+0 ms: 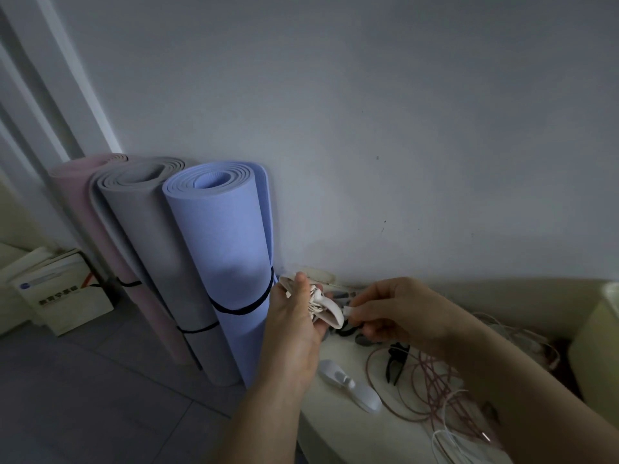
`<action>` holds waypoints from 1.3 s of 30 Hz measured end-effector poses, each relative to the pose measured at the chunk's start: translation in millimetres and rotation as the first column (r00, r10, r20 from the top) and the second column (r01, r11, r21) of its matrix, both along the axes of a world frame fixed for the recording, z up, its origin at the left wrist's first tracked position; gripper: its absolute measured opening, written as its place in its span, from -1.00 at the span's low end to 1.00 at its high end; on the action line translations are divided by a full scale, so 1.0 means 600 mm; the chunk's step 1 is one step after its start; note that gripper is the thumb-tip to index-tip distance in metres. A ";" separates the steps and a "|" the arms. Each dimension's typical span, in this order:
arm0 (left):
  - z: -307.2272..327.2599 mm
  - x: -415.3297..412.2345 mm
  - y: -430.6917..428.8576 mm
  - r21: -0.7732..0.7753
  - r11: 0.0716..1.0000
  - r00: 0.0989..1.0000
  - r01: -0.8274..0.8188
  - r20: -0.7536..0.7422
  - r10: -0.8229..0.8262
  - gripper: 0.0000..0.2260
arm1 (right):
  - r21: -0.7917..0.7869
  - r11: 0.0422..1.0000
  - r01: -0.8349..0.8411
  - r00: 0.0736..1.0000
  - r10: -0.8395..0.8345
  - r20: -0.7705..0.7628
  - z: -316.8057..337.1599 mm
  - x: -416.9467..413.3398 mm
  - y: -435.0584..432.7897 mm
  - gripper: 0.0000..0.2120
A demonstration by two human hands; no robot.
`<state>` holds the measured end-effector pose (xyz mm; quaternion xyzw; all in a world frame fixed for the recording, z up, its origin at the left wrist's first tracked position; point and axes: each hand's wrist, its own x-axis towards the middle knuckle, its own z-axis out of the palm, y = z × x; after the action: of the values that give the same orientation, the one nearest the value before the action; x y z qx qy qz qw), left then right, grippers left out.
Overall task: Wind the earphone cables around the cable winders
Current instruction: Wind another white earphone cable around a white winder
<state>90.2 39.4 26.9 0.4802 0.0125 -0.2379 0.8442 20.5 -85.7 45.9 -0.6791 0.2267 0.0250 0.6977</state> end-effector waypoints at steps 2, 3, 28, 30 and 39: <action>0.000 -0.004 -0.002 -0.033 0.999 1.000 0.005 -0.018 -0.005 -0.88 | 0.160 0.986 -0.033 0.998 0.041 -0.044 -0.004 -0.001 -0.005 -0.92; 0.001 -0.006 -0.003 -0.054 0.999 0.999 0.008 -0.036 -0.010 -0.88 | 0.249 0.967 -0.045 0.996 0.061 -0.057 -0.008 -0.001 -0.008 -0.92; -0.026 0.009 -0.003 0.219 0.956 0.968 0.195 0.113 -0.224 -0.78 | -0.187 0.945 0.268 0.960 -0.246 0.132 -0.014 0.010 0.000 -0.97; -0.026 0.006 -0.001 0.202 0.945 0.952 0.258 0.115 -0.285 -0.79 | -0.346 0.907 0.242 0.969 -0.211 0.126 -0.017 0.011 0.002 -0.98; -0.025 0.011 0.003 0.074 0.948 0.947 0.308 0.074 -0.314 -0.81 | -0.280 0.923 0.264 0.950 -0.199 0.240 -0.017 0.007 -0.003 -0.98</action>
<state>97.1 41.2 11.8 0.5115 -0.0919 -0.3470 0.7807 24.9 -87.3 35.7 -0.7467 0.2330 -0.1643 0.6009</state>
